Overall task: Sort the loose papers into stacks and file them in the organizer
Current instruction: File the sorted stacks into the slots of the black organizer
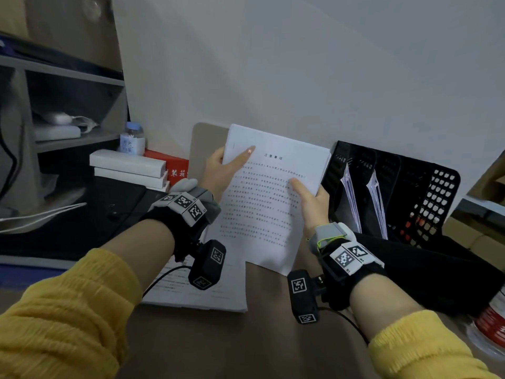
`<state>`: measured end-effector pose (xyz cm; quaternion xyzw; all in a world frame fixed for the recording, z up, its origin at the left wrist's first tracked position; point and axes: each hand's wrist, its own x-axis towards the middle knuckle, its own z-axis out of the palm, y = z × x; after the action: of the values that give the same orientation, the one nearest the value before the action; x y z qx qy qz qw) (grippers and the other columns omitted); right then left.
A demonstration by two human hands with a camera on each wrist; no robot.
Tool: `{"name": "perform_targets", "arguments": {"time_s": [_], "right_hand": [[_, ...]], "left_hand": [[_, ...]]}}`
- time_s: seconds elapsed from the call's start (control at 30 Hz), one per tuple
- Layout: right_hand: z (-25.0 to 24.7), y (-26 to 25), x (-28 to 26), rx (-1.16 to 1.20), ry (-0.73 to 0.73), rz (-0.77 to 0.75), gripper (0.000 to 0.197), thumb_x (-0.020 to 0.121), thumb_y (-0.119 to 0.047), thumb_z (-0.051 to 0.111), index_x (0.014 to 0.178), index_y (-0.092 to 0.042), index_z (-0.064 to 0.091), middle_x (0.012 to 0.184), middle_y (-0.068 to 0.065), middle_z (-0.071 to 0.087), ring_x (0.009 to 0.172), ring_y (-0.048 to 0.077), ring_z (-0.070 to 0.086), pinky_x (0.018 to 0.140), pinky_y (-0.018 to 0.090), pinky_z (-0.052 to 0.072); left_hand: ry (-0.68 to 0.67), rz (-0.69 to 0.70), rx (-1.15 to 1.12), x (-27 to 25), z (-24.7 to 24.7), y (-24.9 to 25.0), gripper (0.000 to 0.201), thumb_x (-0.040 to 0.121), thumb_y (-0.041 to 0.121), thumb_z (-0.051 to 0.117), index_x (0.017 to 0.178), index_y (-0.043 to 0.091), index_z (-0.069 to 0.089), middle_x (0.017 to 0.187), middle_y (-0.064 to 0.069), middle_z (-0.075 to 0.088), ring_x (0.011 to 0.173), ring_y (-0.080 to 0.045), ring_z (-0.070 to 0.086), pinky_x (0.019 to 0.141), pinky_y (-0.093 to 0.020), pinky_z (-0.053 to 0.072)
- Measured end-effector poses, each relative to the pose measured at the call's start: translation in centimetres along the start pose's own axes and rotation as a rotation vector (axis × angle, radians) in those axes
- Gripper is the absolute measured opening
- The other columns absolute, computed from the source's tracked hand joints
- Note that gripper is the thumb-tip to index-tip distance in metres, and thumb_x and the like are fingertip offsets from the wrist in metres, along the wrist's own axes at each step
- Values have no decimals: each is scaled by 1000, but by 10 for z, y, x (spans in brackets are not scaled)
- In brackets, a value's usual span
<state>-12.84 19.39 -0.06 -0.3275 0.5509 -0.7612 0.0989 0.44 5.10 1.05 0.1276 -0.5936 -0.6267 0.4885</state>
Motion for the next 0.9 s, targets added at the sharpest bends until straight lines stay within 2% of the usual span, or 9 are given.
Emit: {"name": "perform_targets", "arguments": {"time_s": [0.13, 0.23, 0.33, 0.47, 0.53, 0.6, 0.7, 0.83, 0.9], "right_hand": [[-7, 10, -8, 11, -67, 103, 14, 86, -11, 68, 98, -16, 65, 90, -7, 71, 77, 6, 69, 65, 18, 55], [-15, 25, -16, -46, -145, 207, 17, 84, -12, 70, 99, -20, 67, 99, -3, 73, 87, 13, 71, 77, 29, 55], [-21, 32, -25, -108, -218, 274, 17, 84, -11, 70, 94, -24, 66, 101, -6, 71, 91, 14, 68, 87, 35, 52], [-23, 33, -25, -126, -188, 250, 22, 86, -3, 66, 104, -14, 62, 105, 2, 66, 89, 16, 65, 85, 36, 51], [-26, 30, -23, -105, -180, 256, 19, 86, -2, 66, 102, -11, 63, 103, 4, 67, 86, 16, 66, 79, 34, 54], [-33, 24, -24, -86, -201, 262, 15, 87, -3, 65, 98, -12, 65, 100, 3, 69, 84, 16, 68, 74, 31, 56], [-46, 14, -27, -104, -201, 221, 17, 92, -9, 60, 108, -11, 64, 110, 8, 68, 95, 23, 67, 86, 40, 54], [-62, -2, -30, -166, -85, 100, 26, 96, -15, 56, 120, -7, 59, 121, 12, 65, 110, 27, 63, 98, 45, 50], [-68, -9, -32, -166, -6, 63, 28, 96, -18, 55, 121, -5, 59, 119, 11, 66, 110, 27, 63, 98, 45, 49]], "left_hand": [[-97, -151, 77, -9, -10, -22, 43, 79, 36, 77, 115, 15, 66, 105, -1, 74, 96, -18, 71, 72, -27, 59], [-168, -192, 176, -19, -23, -47, 55, 76, 31, 81, 124, 12, 63, 116, 1, 70, 103, -11, 67, 91, -29, 54], [-190, -213, 226, -28, -30, -60, 48, 80, 24, 77, 124, 10, 62, 117, 1, 68, 101, -8, 64, 87, -19, 52], [-183, -216, 169, -26, -27, -59, 46, 76, 28, 78, 115, 6, 69, 116, -2, 70, 104, -7, 66, 102, -32, 47], [-167, -184, 146, -21, -19, -53, 39, 81, 20, 76, 115, 4, 68, 114, -3, 70, 93, 1, 68, 96, -26, 51], [-138, -149, 150, -18, -8, -46, 42, 80, 23, 77, 117, 5, 67, 113, -2, 71, 92, -2, 69, 88, -23, 54], [-103, -128, 157, -12, 11, -36, 45, 74, 33, 81, 111, 11, 71, 106, -1, 73, 97, -15, 70, 87, -32, 56], [-42, -62, 147, -13, 51, -22, 41, 70, 42, 83, 101, 16, 74, 92, 2, 76, 85, -15, 73, 75, -32, 61], [16, 30, 156, -14, 74, -16, 46, 69, 43, 83, 104, 16, 72, 91, 6, 75, 85, -12, 72, 77, -37, 61]]}}
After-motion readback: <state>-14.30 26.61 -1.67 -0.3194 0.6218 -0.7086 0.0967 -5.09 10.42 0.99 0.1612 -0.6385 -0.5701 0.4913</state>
